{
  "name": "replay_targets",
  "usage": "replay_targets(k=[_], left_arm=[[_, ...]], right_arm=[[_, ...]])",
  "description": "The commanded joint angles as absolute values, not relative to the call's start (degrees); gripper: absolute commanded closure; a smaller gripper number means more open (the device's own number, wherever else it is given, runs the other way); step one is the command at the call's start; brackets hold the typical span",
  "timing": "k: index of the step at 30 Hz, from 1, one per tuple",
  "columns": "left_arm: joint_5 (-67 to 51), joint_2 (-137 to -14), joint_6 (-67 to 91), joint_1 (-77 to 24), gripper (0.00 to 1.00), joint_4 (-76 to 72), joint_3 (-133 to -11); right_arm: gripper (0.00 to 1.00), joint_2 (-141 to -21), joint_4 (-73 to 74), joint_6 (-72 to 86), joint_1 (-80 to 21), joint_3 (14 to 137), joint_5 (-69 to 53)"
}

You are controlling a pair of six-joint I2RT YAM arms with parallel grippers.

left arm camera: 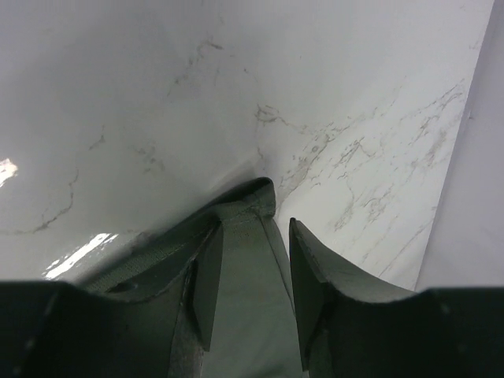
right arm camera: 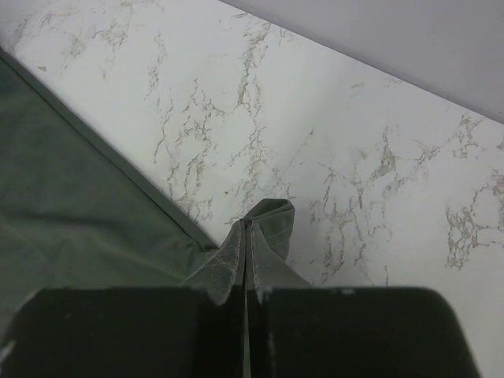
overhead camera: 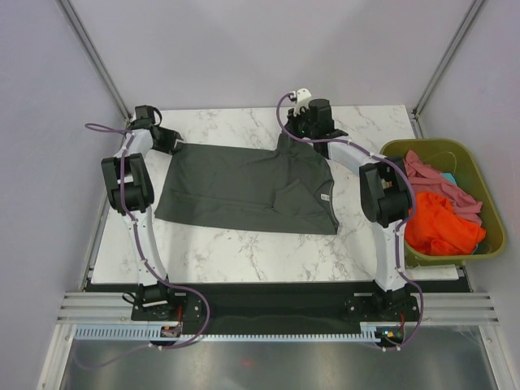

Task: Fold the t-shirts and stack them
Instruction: Fold the tshirt

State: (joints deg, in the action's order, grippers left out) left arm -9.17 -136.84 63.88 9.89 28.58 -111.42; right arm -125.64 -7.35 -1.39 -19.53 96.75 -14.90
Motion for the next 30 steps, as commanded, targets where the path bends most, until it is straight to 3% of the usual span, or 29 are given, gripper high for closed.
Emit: replay_targets(k=[1,9,18,30], left_arm=[[-6.33,-139.04,65.92,9.93,0.53,28.12,-115.4],[-6.24,-141.85,64.95,9.67,0.56,28.13,-116.19],[-6.24,-141.59,62.67,9.75,0.98,28.12,-115.14],[-0.17,-131.75,59.85,10.46,0.98,28.21,-103.98]], right_arm=[[1.0,-122.08,-10.28,-2.99,-19.51,96.24,-14.94],[1.0,-121.99,-10.11,-3.87,-19.6,94.75,-15.03],[1.0,-120.33,-9.49,-5.27,-19.51,92.9,-13.8],[1.0,-115.41,-8.61,-4.57,-19.69,87.63,-15.29]])
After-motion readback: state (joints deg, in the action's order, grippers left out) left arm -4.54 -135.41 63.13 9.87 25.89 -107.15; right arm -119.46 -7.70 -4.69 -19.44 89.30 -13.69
